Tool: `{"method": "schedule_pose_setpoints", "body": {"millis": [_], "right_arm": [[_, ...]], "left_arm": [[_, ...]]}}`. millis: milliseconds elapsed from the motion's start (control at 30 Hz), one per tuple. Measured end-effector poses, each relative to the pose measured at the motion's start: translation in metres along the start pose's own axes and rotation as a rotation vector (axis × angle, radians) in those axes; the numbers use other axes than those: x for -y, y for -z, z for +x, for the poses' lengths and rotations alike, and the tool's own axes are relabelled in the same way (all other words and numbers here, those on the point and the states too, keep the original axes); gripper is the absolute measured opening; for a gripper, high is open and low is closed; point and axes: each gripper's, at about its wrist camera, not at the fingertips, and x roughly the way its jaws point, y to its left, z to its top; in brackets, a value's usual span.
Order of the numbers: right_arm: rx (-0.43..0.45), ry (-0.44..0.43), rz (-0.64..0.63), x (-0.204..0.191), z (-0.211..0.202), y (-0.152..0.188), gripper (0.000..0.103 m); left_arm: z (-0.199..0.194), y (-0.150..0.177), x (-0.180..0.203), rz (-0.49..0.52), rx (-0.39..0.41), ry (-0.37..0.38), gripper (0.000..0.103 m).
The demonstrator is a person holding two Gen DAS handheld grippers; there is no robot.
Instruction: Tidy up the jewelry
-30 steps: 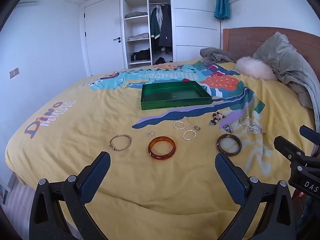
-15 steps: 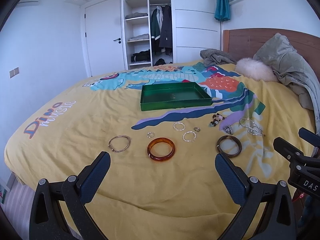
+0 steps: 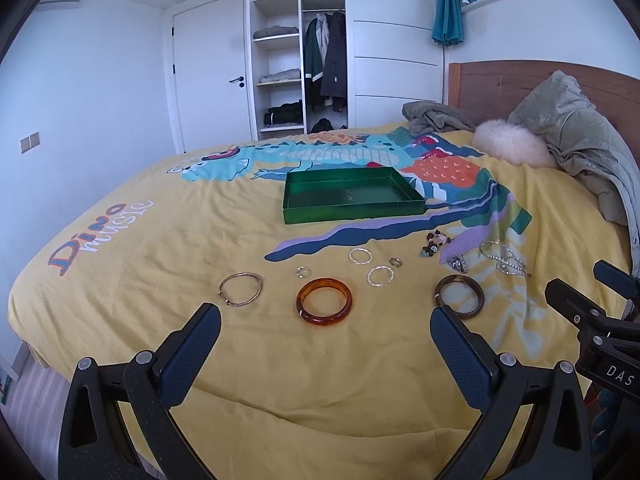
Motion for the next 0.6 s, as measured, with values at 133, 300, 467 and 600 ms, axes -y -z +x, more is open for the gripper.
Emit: {"method": "schedule_pose_setpoints", "body": {"millis": [133, 300, 467, 600], "right_arm": [[0.007, -0.006, 0.012, 0.0021, -0.0003, 0.0004, 0.092], [0.011, -0.017, 0.024, 0.0028, -0.0006, 0.0, 0.092], [0.012, -0.028, 0.032, 0.002, 0.0002, -0.0004, 0.092], [-0.001, -0.036, 0.036, 0.0018, 0.0034, 0.0006, 0.092]], "left_arm": [[0.0006, -0.0008, 0.0019, 0.013, -0.009, 0.004, 0.103], [0.0013, -0.0018, 0.0023, 0.014, -0.01, 0.004, 0.103], [0.0017, -0.0022, 0.0006, 0.013, -0.007, 0.002, 0.103], [0.0022, -0.0023, 0.0003, 0.014, -0.009, -0.001, 0.103]]}}
